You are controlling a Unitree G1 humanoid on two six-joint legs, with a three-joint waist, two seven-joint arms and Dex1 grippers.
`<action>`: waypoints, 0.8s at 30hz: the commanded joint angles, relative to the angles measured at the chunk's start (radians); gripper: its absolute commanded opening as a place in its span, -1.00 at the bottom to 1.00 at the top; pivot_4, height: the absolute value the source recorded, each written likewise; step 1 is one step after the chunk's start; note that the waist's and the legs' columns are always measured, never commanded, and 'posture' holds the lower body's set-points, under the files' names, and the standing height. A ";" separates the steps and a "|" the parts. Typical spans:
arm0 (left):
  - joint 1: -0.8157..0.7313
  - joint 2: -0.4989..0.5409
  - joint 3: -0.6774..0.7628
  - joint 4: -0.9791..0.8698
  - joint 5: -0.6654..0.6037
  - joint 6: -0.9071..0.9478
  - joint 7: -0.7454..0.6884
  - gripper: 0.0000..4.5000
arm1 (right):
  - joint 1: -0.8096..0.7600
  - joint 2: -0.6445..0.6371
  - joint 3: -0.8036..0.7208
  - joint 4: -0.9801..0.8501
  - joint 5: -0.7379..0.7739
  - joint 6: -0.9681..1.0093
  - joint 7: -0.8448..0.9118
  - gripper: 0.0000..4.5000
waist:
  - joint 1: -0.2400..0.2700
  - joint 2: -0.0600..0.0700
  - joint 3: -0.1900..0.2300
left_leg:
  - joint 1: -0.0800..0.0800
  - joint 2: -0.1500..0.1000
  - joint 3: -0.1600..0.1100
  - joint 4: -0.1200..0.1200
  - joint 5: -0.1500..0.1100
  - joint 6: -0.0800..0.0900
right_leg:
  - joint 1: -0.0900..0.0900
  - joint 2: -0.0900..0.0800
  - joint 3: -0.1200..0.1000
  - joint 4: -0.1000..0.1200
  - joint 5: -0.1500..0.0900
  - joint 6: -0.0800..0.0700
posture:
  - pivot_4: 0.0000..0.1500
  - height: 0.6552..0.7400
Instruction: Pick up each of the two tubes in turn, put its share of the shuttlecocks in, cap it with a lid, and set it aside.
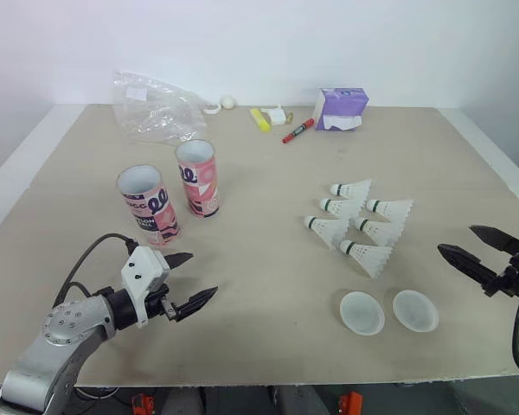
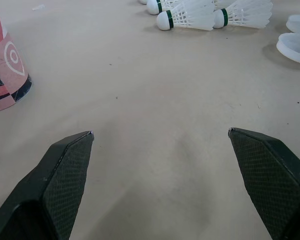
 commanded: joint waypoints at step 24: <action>0.026 -0.123 0.068 -0.017 0.019 -0.071 0.138 1.00 | -0.203 0.022 0.196 -0.204 0.042 0.058 -0.026 0.99 | -0.010 0.001 0.001 | 0.000 0.000 0.000 -0.001 0.000 0.000 | 0.000 0.000 0.000 0.000 0.000 0.000 | 1.00 1.00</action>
